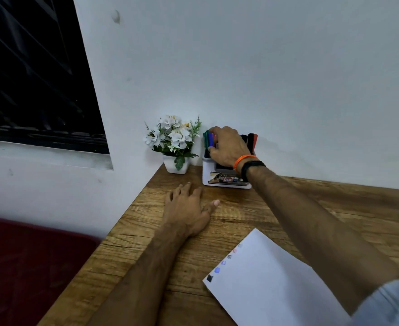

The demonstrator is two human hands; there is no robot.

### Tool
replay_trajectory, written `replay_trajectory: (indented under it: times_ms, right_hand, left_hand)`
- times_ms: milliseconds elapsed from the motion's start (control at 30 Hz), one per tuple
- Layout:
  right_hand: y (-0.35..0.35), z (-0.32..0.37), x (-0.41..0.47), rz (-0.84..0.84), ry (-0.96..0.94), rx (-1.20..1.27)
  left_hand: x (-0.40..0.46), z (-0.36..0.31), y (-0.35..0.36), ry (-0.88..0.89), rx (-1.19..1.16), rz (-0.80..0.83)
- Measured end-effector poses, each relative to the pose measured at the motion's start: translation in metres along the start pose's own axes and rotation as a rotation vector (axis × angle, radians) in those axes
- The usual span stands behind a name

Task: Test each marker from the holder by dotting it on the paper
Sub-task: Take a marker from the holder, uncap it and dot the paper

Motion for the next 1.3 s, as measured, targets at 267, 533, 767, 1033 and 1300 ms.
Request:
replay_trajectory:
  times_ms: [267, 533, 767, 1033, 1300]
  right_hand:
    - [0.000, 0.000, 0.003, -0.013, 0.044, 0.043]
    - [-0.003, -0.001, -0.034, -0.211, 0.052, 0.332]
    - [0.011, -0.007, -0.041, -0.154, 0.149, 0.423]
    - [0.008, 0.006, -0.021, -0.087, 0.199, 0.275]
    - [-0.032, 0.006, -0.033, -0.310, 0.142, 0.575]
  left_hand:
    - [0.001, 0.000, 0.002, 0.002, 0.009, -0.010]
    - [0.001, 0.000, 0.001, -0.009, 0.009, 0.005]
    - [0.000, -0.001, -0.001, -0.011, 0.021, 0.024]
    - [0.002, -0.001, 0.000, -0.017, 0.024, 0.028]
    - [0.001, -0.001, 0.000, -0.017, 0.013, 0.012]
Point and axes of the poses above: each hand's wrist, its own x-axis towards the middle knuckle, its own y-axis out of the palm, z = x × y, the point moved 3 cm from there along x, towards the middle knuckle, and after that the axes turned 10 degrees about y, right-handed, at the moved point
